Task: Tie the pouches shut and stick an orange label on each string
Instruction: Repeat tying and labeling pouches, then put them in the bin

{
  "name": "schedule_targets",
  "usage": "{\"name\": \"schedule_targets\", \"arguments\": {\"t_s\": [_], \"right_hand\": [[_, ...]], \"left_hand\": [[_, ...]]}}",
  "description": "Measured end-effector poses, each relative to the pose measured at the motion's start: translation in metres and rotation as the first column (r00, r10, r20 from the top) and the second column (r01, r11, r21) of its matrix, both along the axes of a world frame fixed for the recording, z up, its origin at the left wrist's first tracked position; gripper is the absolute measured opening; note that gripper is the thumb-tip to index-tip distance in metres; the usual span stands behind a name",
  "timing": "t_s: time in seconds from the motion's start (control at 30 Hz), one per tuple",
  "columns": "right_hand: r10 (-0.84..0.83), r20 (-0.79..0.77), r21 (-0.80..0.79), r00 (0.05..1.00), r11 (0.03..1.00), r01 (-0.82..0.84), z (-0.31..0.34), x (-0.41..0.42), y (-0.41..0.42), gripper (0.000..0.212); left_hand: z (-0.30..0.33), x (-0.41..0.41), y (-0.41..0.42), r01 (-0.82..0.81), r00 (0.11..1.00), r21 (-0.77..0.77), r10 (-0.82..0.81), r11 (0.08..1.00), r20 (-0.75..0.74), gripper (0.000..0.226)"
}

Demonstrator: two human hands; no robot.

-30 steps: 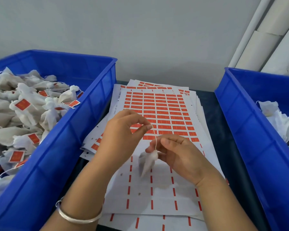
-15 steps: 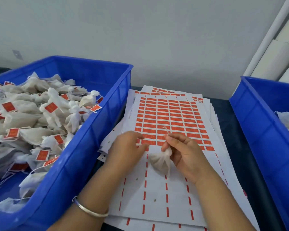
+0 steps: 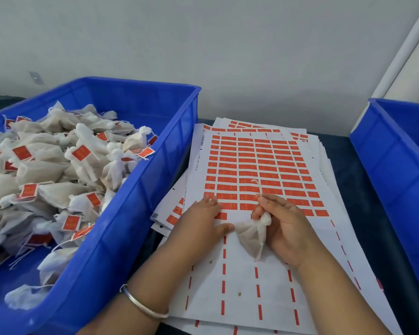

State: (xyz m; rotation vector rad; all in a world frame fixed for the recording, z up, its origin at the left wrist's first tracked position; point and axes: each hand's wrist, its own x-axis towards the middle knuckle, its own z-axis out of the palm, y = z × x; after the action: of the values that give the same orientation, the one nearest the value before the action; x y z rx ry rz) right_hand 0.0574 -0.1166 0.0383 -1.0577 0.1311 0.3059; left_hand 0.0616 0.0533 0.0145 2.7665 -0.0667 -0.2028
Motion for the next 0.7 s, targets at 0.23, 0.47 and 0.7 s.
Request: {"name": "schedule_targets", "arguments": {"t_s": [0.23, 0.47, 0.7], "right_hand": [[0.0, 0.021, -0.032, 1.0, 0.999, 0.001, 0.0, -0.001, 0.001, 0.012], [-0.005, 0.045, -0.055, 0.999, 0.998, 0.008, 0.002, -0.005, 0.001, 0.013], [-0.006, 0.054, -0.049, 0.999, 0.999, 0.008, 0.001, -0.006, 0.0, 0.014]], "left_hand": [[0.001, -0.005, 0.0, -0.028, 0.998, -0.037, 0.03, 0.999, 0.049, 0.067], [0.002, -0.016, -0.003, -0.068, 0.986, -0.075, 0.079, 0.995, 0.15, 0.054], [-0.001, -0.011, -0.002, 0.007, 0.991, 0.02, -0.01, 1.0, 0.135, 0.056]]}}
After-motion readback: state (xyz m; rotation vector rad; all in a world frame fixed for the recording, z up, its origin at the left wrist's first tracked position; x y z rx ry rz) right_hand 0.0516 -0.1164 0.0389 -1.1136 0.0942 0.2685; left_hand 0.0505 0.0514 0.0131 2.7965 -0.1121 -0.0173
